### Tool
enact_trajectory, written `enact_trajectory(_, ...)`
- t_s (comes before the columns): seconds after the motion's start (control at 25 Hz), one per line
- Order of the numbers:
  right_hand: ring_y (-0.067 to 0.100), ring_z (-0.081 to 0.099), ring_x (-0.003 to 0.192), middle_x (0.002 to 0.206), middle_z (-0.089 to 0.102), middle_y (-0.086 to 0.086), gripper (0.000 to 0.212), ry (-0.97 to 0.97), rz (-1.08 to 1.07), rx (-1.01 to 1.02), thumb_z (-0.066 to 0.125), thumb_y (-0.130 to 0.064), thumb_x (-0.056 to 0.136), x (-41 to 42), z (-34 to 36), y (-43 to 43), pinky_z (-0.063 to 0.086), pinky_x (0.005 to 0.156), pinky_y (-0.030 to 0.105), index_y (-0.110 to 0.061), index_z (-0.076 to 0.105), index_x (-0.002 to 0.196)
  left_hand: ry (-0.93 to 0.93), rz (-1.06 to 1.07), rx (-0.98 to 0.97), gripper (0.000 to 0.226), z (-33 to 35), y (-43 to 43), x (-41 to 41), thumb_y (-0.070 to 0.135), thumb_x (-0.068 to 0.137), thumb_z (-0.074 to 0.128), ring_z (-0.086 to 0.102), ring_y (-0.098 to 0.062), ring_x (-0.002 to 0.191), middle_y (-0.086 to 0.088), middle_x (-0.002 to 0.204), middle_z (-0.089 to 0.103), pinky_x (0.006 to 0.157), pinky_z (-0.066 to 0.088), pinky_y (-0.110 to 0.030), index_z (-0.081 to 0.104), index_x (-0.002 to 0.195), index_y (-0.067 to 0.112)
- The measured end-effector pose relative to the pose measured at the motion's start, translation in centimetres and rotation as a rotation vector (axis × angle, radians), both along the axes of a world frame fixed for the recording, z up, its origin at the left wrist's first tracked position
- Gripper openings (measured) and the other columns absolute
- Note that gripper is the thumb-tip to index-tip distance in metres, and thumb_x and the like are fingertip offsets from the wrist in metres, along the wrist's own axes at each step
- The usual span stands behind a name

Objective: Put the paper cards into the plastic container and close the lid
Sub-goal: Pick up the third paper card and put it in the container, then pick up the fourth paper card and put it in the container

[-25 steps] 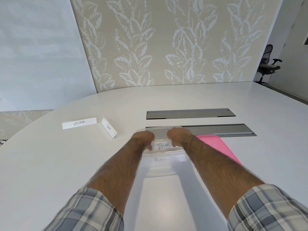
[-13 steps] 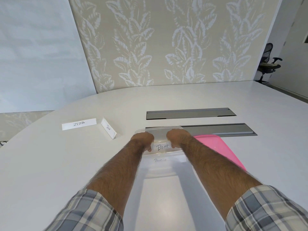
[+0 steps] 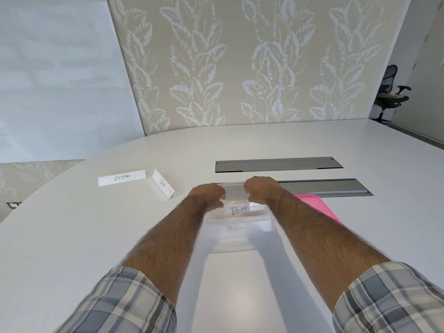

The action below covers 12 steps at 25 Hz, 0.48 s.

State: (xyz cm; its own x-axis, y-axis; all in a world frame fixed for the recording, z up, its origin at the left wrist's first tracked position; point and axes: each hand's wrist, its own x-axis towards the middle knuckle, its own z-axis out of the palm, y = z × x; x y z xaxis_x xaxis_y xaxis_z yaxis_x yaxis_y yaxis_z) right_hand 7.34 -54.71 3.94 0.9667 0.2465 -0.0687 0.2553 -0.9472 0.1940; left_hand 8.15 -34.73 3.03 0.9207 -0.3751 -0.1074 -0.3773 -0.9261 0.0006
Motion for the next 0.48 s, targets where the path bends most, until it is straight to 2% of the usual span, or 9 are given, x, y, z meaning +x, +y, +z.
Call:
enact_trajectory(0.16,0.026,0.063,0.109,0.120,0.065,0.004,0.036,-0.055,-0.010,0.105,0.054,-0.038,0.094,-0.9,2.1,1.4,0.053,0.091,0.040,-0.014,0.063,0.120,-0.142,-0.007,-0.068,0.033,2.3,1.9,-1.3,0.035,0.097,0.051,0.058,-0.023,0.121,0.002,0.133,0.061,0.095,0.047,-0.037,0.063,0.127,0.028)
enact_trajectory(0.24,0.026,0.059,0.116,0.128,0.062,0.004,0.049,-0.069,-0.011,0.179,0.049,-0.051,0.096,-1.3,2.9,2.9,0.050,0.096,0.041,-0.015,0.058,0.128,-0.225,-0.012,-0.069,0.039,3.3,3.5,-1.8,0.034,0.100,0.047,0.053,-0.024,0.129,0.000,0.143,0.055,0.103,0.044,-0.039,0.057,0.137,0.025)
enact_trajectory(0.32,0.028,0.054,0.125,0.137,0.056,0.007,0.060,-0.103,0.026,0.222,0.043,-0.059,0.097,-1.6,3.4,4.5,0.045,0.101,0.043,-0.014,0.051,0.136,-0.293,-0.012,-0.041,0.048,4.0,5.4,-2.1,0.036,0.101,0.046,0.041,-0.025,0.140,-0.004,0.155,0.043,0.114,0.034,-0.040,0.047,0.146,0.019)
enact_trajectory(0.4,0.029,0.037,0.141,0.154,0.040,0.009,0.074,-0.131,0.068,0.247,0.037,-0.065,0.096,-1.9,3.7,6.4,0.034,0.113,0.047,-0.013,0.036,0.149,-0.315,0.048,-0.030,0.060,4.5,7.8,-2.7,0.043,0.102,0.043,0.021,-0.026,0.152,-0.007,0.166,0.021,0.122,0.019,-0.041,0.031,0.155,0.018)
enact_trajectory(0.48,0.027,0.015,0.152,0.165,0.018,0.009,0.083,-0.144,0.093,0.268,0.029,-0.068,0.096,-2.0,4.0,8.5,0.019,0.121,0.048,-0.014,0.016,0.158,-0.322,0.129,-0.047,0.067,5.0,10.6,-3.5,0.049,0.103,0.037,0.004,-0.025,0.155,-0.006,0.169,0.004,0.125,0.008,-0.045,0.018,0.159,0.019)
